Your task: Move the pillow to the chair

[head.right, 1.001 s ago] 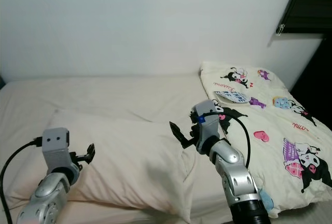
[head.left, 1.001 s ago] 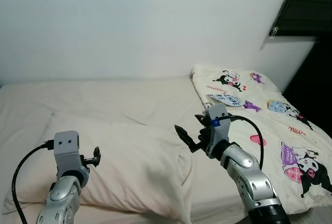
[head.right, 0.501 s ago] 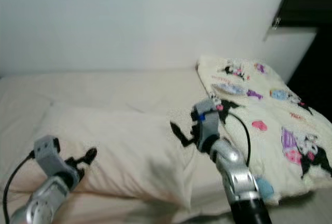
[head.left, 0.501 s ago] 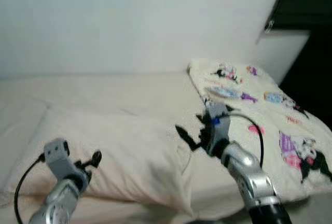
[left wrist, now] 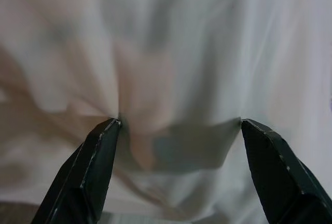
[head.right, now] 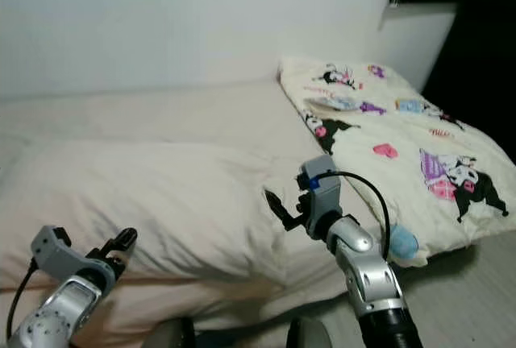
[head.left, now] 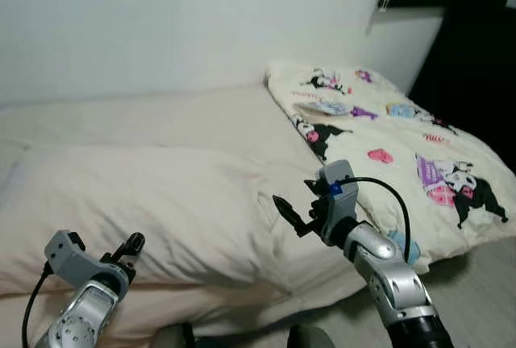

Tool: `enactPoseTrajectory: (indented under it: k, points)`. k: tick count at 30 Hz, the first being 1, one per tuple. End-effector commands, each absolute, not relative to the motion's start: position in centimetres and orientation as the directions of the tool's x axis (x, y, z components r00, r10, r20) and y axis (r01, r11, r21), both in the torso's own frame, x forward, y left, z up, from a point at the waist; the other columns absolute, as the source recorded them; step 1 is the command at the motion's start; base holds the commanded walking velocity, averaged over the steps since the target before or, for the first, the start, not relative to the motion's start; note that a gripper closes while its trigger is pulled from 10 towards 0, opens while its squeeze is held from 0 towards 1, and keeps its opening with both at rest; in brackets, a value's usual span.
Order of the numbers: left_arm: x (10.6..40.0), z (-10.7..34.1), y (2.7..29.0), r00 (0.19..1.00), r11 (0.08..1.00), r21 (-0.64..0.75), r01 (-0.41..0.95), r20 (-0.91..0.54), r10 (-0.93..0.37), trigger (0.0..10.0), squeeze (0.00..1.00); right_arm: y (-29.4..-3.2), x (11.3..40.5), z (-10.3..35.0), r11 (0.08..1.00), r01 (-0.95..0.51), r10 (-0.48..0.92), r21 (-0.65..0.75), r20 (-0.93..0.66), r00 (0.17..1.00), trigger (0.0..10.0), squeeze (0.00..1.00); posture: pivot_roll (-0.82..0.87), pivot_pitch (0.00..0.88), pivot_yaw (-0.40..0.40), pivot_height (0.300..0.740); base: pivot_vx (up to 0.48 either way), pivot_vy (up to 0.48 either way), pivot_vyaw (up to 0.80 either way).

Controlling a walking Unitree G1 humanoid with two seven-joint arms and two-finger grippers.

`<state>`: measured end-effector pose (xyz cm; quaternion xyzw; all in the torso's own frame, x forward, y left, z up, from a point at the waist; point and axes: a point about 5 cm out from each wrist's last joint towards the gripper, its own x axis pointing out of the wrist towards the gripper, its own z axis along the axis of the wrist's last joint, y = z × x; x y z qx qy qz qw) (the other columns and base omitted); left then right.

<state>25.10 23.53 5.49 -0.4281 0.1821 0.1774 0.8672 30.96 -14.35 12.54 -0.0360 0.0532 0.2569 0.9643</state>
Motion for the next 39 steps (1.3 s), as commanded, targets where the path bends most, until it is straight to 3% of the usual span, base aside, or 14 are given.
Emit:
enactPoseTrajectory:
  k: [1,8,16,20,29,39]
  points:
    - [25.2,5.3,23.3,0.854,0.546,-0.679,-0.491,-0.498,0.149,10.0,0.00,-14.9,30.9,12.6,0.876,-0.481,0.475,-0.033,-0.121,0.872,10.0,0.00,-0.06,0.000,-0.079,0.526,0.000,0.000,0.00]
    - [24.6,4.7,24.1,0.797,0.498,-0.639,-0.586,-0.565,0.212,10.0,0.00,-14.9,30.8,12.7,0.878,-0.478,0.472,-0.032,-0.121,0.873,10.0,0.00,-0.06,0.000,-0.076,0.501,0.000,0.000,0.00]
    - [25.4,5.0,24.3,0.852,0.395,-0.755,-0.523,-0.479,0.212,10.0,0.00,-14.8,30.8,13.4,0.875,-0.483,0.480,-0.023,-0.077,0.874,10.0,0.00,-0.06,0.000,-0.079,0.486,0.000,0.000,0.00]
    - [26.2,4.7,25.5,0.838,0.337,-0.770,-0.541,-0.464,0.286,10.0,0.00,-14.8,30.8,14.1,0.874,-0.485,0.483,-0.030,-0.058,0.874,10.0,0.00,-0.08,0.000,-0.081,0.486,0.000,0.000,0.00]
    - [27.3,4.4,26.1,0.826,0.314,-0.775,-0.549,-0.447,0.343,10.0,0.00,-15.1,30.8,15.3,0.880,-0.474,0.473,-0.036,-0.036,0.880,10.0,0.00,-0.10,0.000,-0.076,0.486,0.000,0.000,0.00]
    - [28.7,4.5,25.5,0.818,0.359,-0.744,-0.563,-0.439,0.372,10.0,0.00,-15.1,30.3,15.9,0.882,-0.470,0.469,-0.028,-0.034,0.883,10.0,0.00,-0.11,0.000,-0.074,0.486,0.000,0.000,0.00]
